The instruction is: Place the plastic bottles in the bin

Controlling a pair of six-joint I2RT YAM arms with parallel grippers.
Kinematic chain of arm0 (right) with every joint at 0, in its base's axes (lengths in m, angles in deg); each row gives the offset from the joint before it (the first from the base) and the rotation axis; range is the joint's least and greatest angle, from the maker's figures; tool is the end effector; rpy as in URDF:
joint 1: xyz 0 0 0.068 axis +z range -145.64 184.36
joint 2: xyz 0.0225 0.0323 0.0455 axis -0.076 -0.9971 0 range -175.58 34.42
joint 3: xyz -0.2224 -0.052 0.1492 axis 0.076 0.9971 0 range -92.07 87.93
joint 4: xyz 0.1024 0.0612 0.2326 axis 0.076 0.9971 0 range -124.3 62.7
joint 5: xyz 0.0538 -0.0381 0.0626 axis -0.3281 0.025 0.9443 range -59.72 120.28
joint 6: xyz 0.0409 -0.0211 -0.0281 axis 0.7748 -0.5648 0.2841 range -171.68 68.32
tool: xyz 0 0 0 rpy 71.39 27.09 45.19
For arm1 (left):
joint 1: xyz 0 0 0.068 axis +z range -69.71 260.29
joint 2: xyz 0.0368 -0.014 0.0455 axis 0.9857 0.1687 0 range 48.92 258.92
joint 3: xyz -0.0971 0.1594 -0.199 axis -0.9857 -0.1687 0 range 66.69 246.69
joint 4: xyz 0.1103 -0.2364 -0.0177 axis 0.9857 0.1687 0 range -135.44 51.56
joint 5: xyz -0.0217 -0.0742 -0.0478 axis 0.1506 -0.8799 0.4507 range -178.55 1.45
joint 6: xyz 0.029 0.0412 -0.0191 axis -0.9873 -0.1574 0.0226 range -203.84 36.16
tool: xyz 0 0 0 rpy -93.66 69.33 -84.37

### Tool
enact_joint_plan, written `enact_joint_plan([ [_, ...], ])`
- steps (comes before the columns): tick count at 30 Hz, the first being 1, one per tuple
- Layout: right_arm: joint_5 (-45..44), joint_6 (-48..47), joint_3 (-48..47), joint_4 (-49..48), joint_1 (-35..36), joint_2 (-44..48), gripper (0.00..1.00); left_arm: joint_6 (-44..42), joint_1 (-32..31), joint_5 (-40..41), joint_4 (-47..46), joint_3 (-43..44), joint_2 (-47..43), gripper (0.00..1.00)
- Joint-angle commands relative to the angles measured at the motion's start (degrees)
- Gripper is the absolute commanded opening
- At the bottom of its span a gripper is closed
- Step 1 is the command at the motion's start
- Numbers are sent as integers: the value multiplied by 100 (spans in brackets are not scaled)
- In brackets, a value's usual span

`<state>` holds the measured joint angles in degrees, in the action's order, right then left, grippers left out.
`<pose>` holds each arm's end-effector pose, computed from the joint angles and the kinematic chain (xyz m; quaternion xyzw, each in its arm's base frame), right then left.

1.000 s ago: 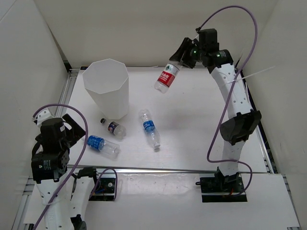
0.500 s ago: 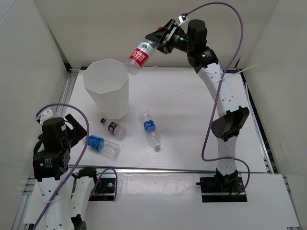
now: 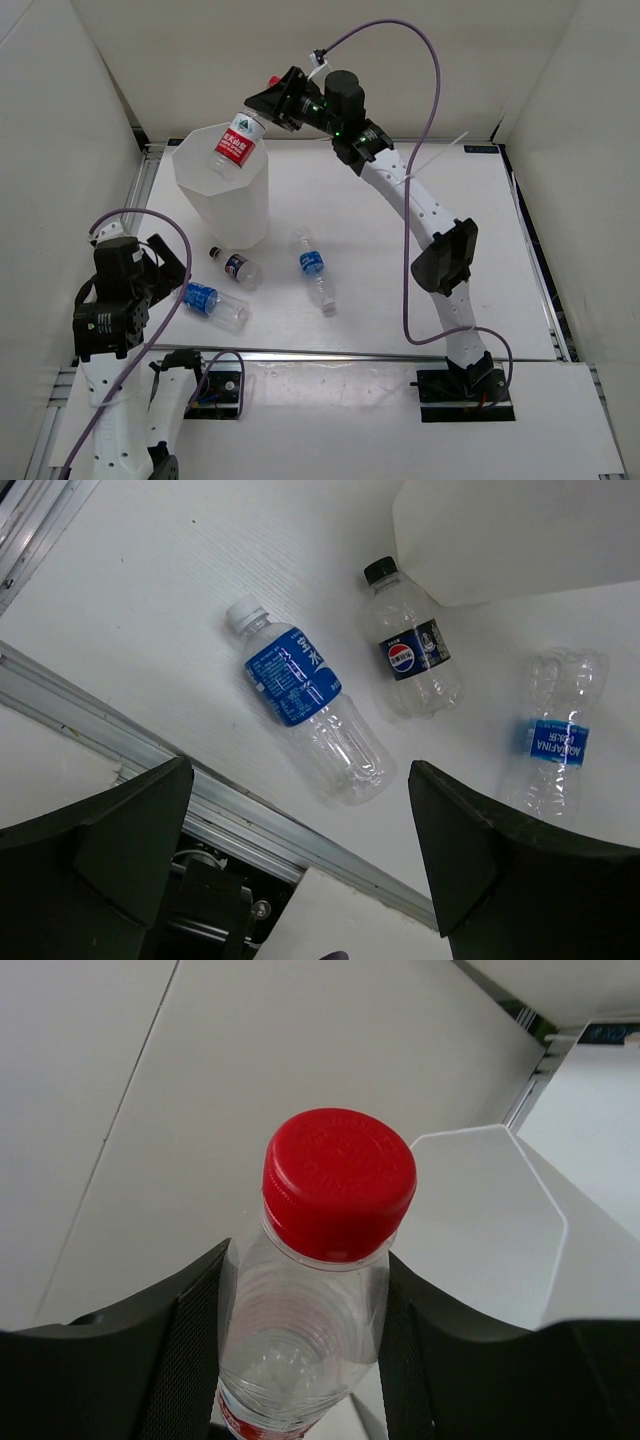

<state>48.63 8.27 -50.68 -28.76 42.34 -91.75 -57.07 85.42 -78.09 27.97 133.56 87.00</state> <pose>0.3943 0.3222 0.4510 0.0076 0.6655 0.6267 0.4053 0.0747 0.0132 0.3703 -0.2863 0.8737 0.0105 0.3931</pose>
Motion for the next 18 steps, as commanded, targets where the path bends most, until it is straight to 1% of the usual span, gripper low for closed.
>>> enact_joint_plan([
  [1, -709, -895, -316, -651, 140, 31, 25, -162, -12, -245, 60, 151, 6, 100],
  [3, -1078, -1246, -316, -572, 289, 92, 29, -163, -64, -246, 60, 203, 6, 100],
  [5, -1289, -1660, -255, -511, 360, 145, 35, -163, -117, -194, 121, 273, 6, 100],
  [7, -1561, -1880, -255, -510, 412, 145, 34, -163, -170, -141, 235, 326, -56, 100],
  [13, -1975, -2347, -378, -457, 412, 93, 42, -101, -223, -79, 288, 379, -267, 100],
  [15, -1976, -2477, -299, -405, 465, 180, 64, -101, -223, -79, 288, 379, -267, 100],
  [16, -1976, -2557, -238, -335, 517, 233, 84, -101, -223, -79, 288, 379, -267, 100],
  [17, -1976, -2636, -176, -334, 518, 346, 100, -49, -223, -27, 288, 379, -267, 100],
  [18, -1923, -2741, -176, -265, 570, 347, 100, -48, -223, -26, 288, 379, -214, 100],
])
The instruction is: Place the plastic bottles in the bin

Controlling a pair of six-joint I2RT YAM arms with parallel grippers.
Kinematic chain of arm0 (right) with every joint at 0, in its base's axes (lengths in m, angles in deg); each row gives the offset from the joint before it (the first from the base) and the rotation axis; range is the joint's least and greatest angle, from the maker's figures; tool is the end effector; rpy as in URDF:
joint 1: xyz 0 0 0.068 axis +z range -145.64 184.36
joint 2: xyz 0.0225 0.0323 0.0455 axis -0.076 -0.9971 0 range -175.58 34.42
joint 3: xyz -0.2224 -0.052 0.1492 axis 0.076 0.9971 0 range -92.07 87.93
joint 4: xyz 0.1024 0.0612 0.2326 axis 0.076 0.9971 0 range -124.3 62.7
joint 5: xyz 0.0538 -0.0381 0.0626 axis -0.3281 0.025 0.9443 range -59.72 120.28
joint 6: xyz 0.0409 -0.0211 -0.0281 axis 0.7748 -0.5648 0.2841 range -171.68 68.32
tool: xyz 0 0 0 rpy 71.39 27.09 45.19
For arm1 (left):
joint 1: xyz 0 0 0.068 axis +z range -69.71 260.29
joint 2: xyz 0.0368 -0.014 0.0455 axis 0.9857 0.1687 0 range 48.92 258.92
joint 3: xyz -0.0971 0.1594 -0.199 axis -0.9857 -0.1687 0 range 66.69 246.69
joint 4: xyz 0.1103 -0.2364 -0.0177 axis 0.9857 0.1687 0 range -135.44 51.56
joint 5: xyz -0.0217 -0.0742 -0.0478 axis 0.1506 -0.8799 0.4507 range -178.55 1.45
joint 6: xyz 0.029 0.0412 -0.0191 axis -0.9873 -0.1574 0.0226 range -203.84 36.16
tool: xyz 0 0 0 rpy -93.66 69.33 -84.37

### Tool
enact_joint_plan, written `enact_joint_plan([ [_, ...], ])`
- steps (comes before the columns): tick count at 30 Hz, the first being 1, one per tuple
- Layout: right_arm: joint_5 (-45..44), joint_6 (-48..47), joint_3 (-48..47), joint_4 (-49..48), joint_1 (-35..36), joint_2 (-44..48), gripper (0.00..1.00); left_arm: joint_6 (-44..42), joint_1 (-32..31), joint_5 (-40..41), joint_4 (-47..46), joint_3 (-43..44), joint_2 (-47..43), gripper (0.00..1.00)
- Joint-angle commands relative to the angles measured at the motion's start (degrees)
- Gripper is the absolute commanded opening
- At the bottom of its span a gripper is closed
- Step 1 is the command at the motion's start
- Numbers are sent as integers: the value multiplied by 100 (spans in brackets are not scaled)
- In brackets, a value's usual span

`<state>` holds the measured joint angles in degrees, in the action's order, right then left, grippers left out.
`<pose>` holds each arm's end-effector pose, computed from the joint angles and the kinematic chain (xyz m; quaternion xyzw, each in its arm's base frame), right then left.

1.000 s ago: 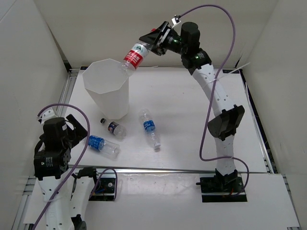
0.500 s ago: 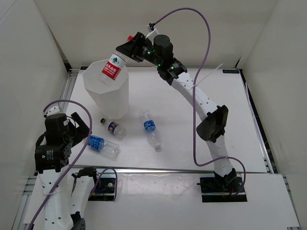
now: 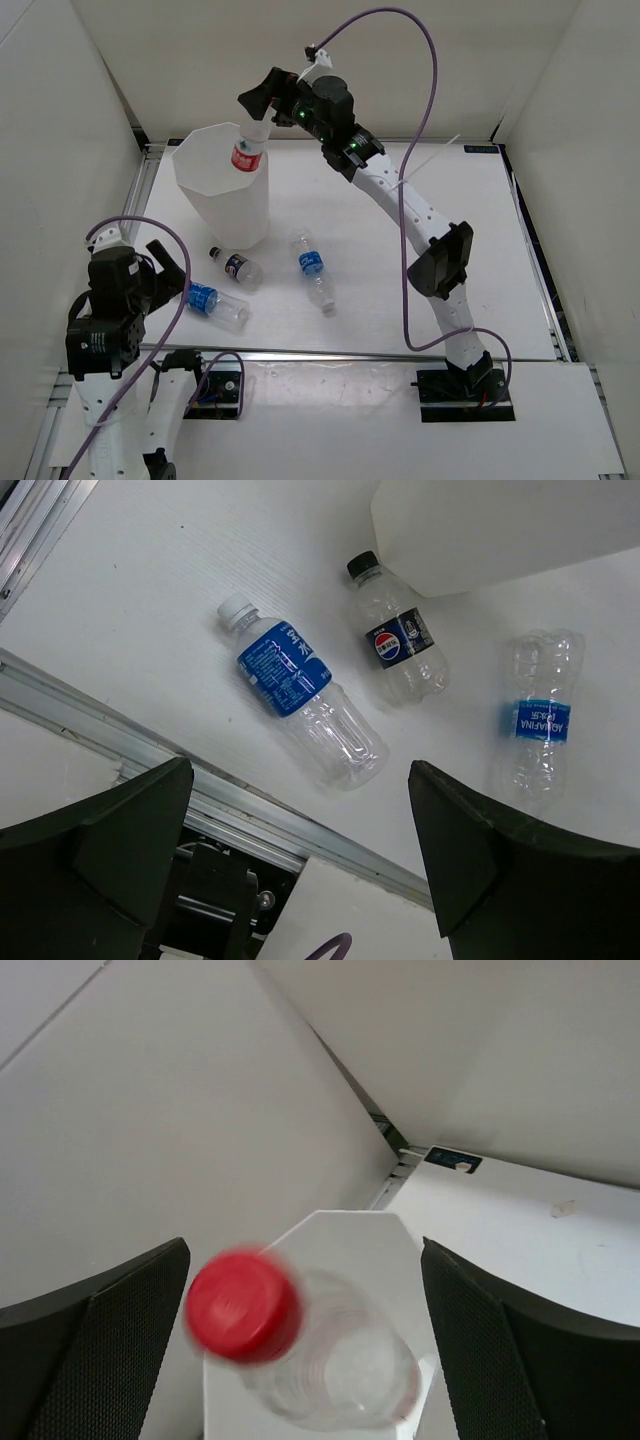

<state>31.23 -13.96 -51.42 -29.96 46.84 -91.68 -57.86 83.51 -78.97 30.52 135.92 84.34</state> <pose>0.3745 0.3439 0.4584 -0.0333 0.6492 0.4935 0.5778 0.0555 0.0090 0.3795 -0.2623 0.8729 -0.0049 0.4113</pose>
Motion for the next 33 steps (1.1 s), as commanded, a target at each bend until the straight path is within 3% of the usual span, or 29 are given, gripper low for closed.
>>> enact_joint_plan([
  [1, -183, -606, -101, -74, 120, 419, 100, 30, -32, 61, 33, 143, 53, 100],
  [7, -507, -1195, 231, 559, 173, 1200, 100, 144, -32, 411, 33, 143, -79, 100],
  [12, -1948, -1652, 1347, 1200, 121, 2422, 100, 311, -32, 711, 33, 21, -456, 100],
  [15, -2144, -1759, 2751, 1709, 120, 3055, 100, 435, -32, 1009, -20, -120, -851, 100],
  [17, -1854, -1672, 3986, 1982, 50, 3451, 100, 583, -32, 1246, -73, -191, -1202, 100],
  [19, -1267, -1461, 4607, 2341, -90, 3601, 96, 637, -32, 1248, -73, -252, -1423, 100],
  [20, -1081, -1408, 4853, 2457, -91, 3602, 91, 637, -32, 1248, -73, -304, -1502, 100],
  [24, -475, -1354, 5462, 2782, -91, 3356, 90, 575, -32, 1195, -73, -305, -1469, 100],
  [28, 238, -1539, 5252, 3222, -91, 2478, 90, 575, -32, 1195, -73, -305, -1257, 100],
  [33, 177, -1837, 4822, 3406, 138, 1644, 91, 575, -32, 1195, -73, -305, -1204, 100],
])
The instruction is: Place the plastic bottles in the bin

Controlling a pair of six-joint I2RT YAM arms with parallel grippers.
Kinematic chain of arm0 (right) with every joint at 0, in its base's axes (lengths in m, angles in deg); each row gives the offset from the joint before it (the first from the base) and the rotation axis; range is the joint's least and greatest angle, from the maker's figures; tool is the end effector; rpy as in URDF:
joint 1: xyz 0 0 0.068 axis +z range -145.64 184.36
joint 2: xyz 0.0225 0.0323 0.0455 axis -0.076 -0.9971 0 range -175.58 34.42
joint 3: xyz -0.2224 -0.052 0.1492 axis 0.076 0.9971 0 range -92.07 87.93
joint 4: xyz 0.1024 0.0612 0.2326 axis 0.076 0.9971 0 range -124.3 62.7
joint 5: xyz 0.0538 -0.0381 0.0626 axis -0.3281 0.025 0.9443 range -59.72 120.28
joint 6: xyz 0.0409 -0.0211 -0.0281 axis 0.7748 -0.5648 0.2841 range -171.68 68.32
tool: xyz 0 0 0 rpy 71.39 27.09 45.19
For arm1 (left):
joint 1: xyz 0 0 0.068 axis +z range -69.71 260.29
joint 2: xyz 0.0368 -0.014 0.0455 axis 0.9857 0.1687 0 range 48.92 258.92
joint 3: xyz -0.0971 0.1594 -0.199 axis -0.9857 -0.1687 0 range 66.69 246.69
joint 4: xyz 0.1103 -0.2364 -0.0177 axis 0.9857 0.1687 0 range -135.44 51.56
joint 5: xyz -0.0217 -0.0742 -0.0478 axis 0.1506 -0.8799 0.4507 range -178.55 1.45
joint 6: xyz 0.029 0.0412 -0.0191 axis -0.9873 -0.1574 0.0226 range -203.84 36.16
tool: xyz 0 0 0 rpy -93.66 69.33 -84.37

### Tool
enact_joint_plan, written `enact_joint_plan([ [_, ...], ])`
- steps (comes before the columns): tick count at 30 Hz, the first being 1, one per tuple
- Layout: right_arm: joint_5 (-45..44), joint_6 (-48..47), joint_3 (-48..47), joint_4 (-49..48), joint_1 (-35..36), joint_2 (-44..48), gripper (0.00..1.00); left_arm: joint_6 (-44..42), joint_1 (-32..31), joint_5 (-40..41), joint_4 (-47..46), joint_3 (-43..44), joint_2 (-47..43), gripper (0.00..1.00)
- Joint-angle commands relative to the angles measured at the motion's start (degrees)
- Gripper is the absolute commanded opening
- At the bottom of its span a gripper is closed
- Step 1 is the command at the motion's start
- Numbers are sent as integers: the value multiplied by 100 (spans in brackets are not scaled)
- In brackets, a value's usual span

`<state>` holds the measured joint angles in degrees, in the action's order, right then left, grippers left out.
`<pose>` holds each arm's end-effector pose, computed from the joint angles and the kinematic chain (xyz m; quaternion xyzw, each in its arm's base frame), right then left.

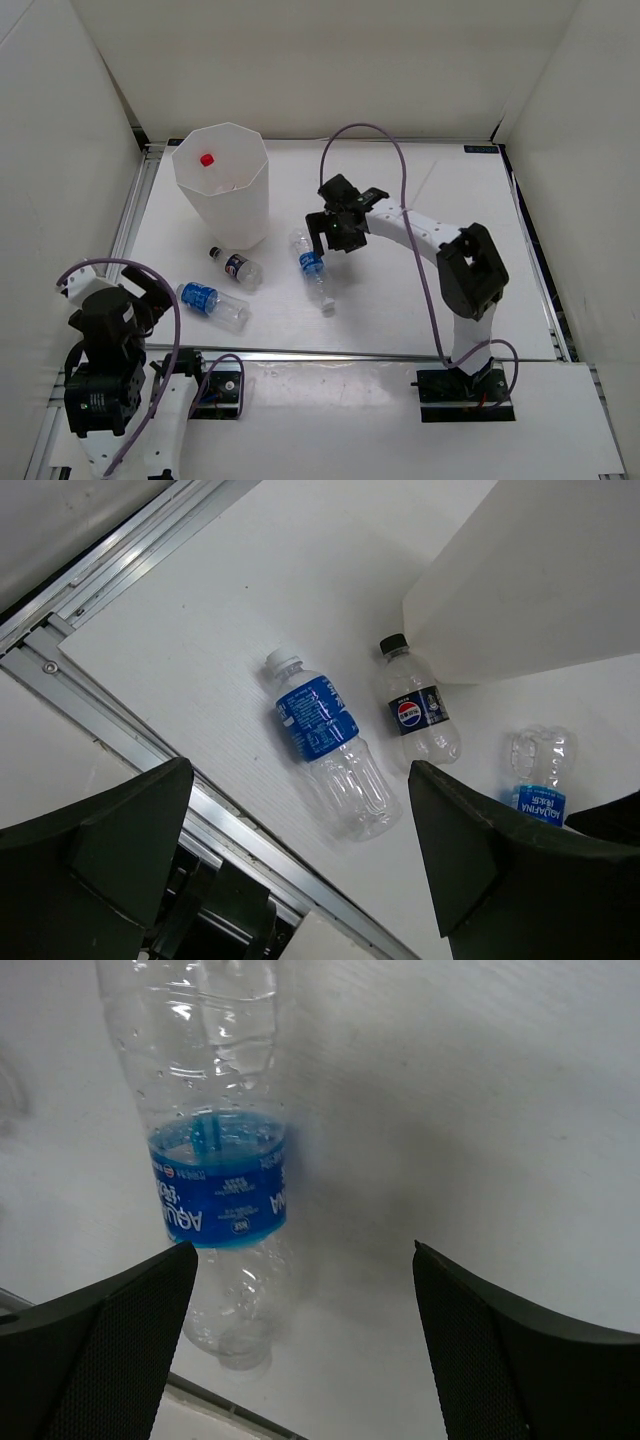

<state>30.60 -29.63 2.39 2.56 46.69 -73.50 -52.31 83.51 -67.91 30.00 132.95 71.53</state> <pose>0.3004 0.2740 0.2327 -0.1705 0.9490 0.1435 0.2230 0.0027 0.0127 0.3710 -0.3398 0.7944 0.0347 0.5023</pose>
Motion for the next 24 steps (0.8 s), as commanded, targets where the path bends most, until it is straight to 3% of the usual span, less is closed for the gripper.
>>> enact_joint_plan([
  [1, 241, -271, -674, 224, 153, -290, 91, 20, -32, 89, -20, -8, 77, 100],
  [6, 442, -323, -868, 208, 153, -599, 93, -33, -32, 27, -20, -8, 77, 100],
  [10, 688, -376, -807, -38, 206, -599, 100, -33, -32, -25, 41, 54, 77, 100],
  [22, 979, -271, -807, -152, 259, -1213, 100, -147, -32, -210, 41, 106, 77, 100],
  [24, 1049, -218, -745, -205, 259, -1276, 93, -199, -32, -263, 41, 106, 77, 100],
])
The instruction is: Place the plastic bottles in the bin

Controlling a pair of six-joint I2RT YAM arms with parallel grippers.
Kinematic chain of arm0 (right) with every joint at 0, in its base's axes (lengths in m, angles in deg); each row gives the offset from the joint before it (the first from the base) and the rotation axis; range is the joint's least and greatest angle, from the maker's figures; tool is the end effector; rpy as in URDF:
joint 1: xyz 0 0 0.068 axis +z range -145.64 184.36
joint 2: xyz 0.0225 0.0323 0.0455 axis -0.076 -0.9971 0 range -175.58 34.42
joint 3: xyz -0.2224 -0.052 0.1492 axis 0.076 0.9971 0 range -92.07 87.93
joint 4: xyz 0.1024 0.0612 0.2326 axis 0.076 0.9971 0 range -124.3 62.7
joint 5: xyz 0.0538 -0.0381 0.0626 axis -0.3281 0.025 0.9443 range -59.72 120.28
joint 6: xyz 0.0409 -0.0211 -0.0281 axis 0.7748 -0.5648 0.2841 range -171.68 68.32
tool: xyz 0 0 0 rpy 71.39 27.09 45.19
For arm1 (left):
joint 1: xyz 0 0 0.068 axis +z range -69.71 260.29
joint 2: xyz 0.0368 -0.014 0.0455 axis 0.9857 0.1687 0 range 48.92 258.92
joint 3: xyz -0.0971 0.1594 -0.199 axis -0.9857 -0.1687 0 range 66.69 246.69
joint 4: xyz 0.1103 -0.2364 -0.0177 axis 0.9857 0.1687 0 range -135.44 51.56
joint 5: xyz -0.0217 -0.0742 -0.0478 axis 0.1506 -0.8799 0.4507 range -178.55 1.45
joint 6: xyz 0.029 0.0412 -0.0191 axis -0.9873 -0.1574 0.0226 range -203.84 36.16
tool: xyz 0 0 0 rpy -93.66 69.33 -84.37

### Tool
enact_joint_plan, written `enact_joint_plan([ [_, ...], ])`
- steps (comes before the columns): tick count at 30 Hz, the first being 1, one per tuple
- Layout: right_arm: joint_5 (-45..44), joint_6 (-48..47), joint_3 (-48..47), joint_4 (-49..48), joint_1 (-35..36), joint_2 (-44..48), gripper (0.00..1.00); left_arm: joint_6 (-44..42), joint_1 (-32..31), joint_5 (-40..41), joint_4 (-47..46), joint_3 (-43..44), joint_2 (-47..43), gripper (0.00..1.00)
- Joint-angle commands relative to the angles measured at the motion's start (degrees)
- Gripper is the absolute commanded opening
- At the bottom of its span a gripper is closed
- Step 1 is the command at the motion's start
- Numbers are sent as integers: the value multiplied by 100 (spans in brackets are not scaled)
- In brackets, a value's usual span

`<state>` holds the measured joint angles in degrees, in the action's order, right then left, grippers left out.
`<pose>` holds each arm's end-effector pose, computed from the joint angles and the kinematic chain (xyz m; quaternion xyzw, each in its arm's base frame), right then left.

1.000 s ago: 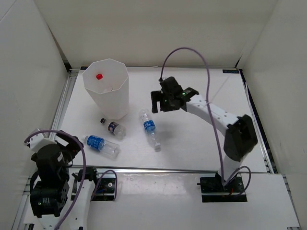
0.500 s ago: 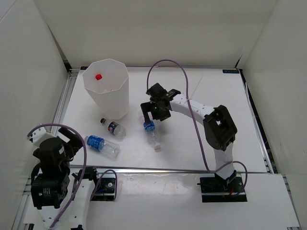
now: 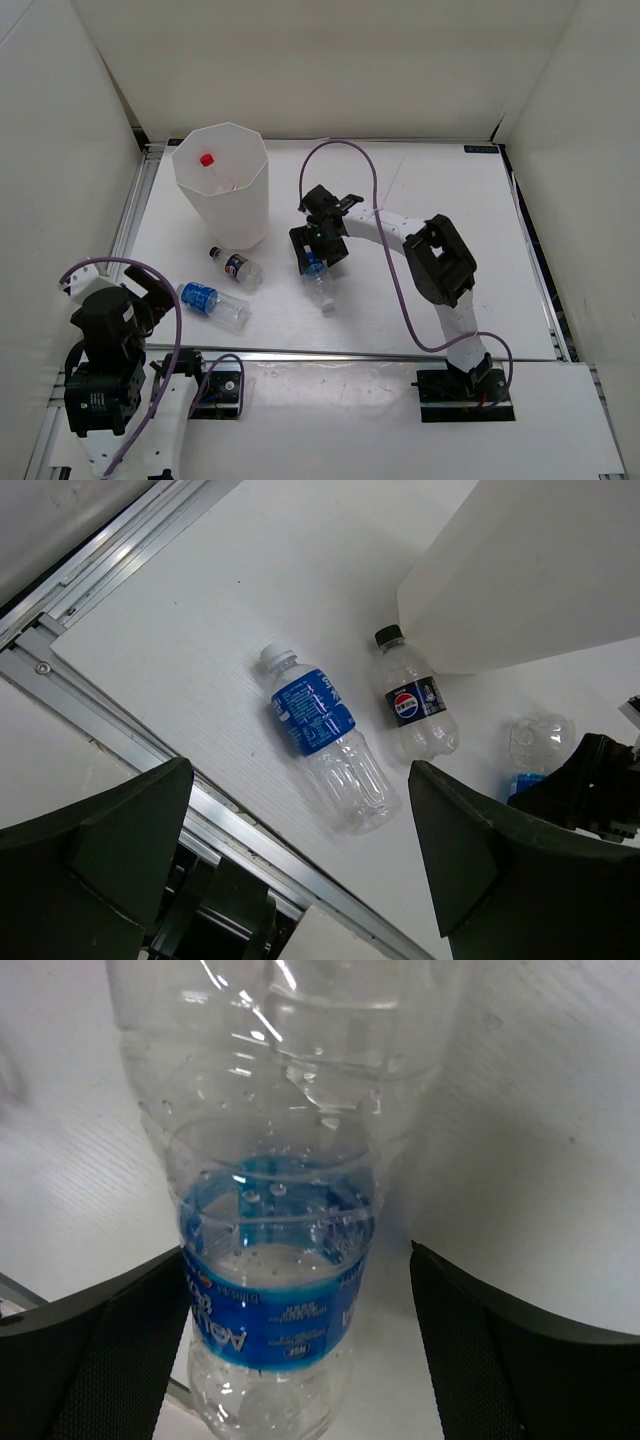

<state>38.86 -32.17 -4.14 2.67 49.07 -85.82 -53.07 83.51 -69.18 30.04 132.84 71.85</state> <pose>0.3111 0.3156 0.1798 -0.2282 0.9469 0.1759 0.1430 0.0046 0.0120 0.3704 -0.3300 0.8018 0.0298 0.4973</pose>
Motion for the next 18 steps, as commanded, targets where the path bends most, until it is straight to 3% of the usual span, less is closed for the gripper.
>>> enact_joint_plan([
  [1, 293, 36, -92, -217, 20, -112, 88, -123, -32, -136, 37, 117, 44, 100],
  [2, 293, 36, -31, -217, 20, -165, 77, -123, -32, -136, 37, 117, 44, 100],
  [4, 293, 158, 92, -217, 20, -166, 65, -123, -32, -189, 37, 117, 97, 100],
  [10, -31, 159, 278, -147, -32, 526, 42, -71, -32, -136, 37, 65, 44, 100],
  [14, -347, 211, -291, -14, -190, 1361, 34, -71, -32, -83, 37, 65, -70, 100],
  [18, -112, 361, -1257, 161, -375, 1950, 30, -71, -32, -31, -16, -49, -123, 100],
])
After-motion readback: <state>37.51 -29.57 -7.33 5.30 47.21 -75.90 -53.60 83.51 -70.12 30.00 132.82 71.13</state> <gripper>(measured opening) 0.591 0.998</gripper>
